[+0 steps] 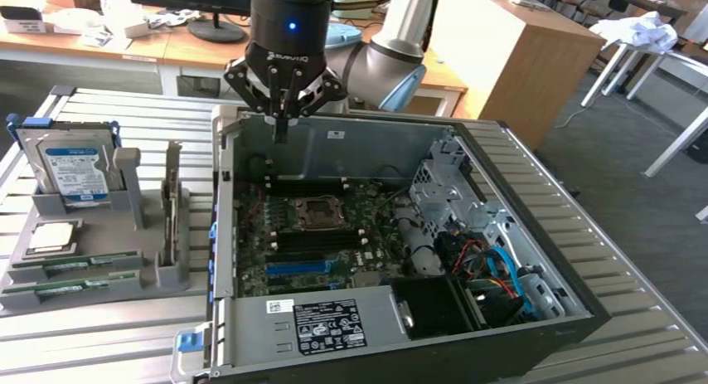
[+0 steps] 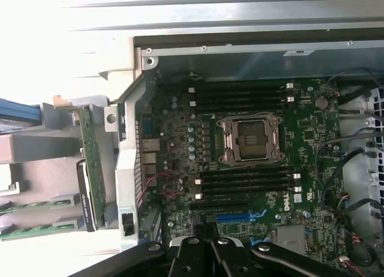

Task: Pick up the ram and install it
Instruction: 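Reach for the ram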

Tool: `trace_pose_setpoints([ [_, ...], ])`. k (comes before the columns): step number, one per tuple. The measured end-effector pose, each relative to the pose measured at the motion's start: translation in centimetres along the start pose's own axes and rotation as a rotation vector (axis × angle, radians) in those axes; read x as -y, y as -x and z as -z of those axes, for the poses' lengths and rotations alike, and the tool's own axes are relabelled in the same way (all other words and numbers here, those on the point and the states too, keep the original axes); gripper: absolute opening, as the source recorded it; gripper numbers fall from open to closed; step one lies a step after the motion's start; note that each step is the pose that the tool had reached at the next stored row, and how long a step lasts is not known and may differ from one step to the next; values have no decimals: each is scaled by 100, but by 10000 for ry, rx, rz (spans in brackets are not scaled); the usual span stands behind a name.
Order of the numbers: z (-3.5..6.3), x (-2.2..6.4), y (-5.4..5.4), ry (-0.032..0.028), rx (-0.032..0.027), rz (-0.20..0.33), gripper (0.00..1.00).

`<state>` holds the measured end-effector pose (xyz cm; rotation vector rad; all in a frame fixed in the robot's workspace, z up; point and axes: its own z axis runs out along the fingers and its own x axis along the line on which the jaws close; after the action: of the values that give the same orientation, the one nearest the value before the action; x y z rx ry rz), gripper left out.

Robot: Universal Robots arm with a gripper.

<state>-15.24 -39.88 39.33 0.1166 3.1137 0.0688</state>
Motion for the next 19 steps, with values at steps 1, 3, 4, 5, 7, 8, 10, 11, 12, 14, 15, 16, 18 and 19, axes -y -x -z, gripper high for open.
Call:
trace_pose_setpoints([
  [1, 0, 0, -4, 0, 0, 0, 10],
  [3, 0, 1, -12, 0, 1, 0, 10],
  [4, 0, 1, -16, 0, 0, 1, 10],
  [5, 0, 2, -21, 1, 1, 0, 10],
  [7, 1, 3, -34, 0, 1, 1, 10],
  [8, 1, 3, -43, -1, 0, 0, 10],
  [10, 1, 5, -61, 0, 1, 0, 10],
  [11, 2, 5, -71, 0, 1, 0, 10],
  [12, 2, 6, -81, 0, 1, 0, 10],
  [14, 2, 8, -101, 0, 1, 0, 10],
  [15, 3, 8, -112, 0, 1, 0, 10],
  [16, 3, 9, -122, 0, 1, 0, 10],
  [18, 4, 11, -150, 0, 1, 1, 10],
  [19, 5, 12, -162, 0, 1, 1, 10],
])
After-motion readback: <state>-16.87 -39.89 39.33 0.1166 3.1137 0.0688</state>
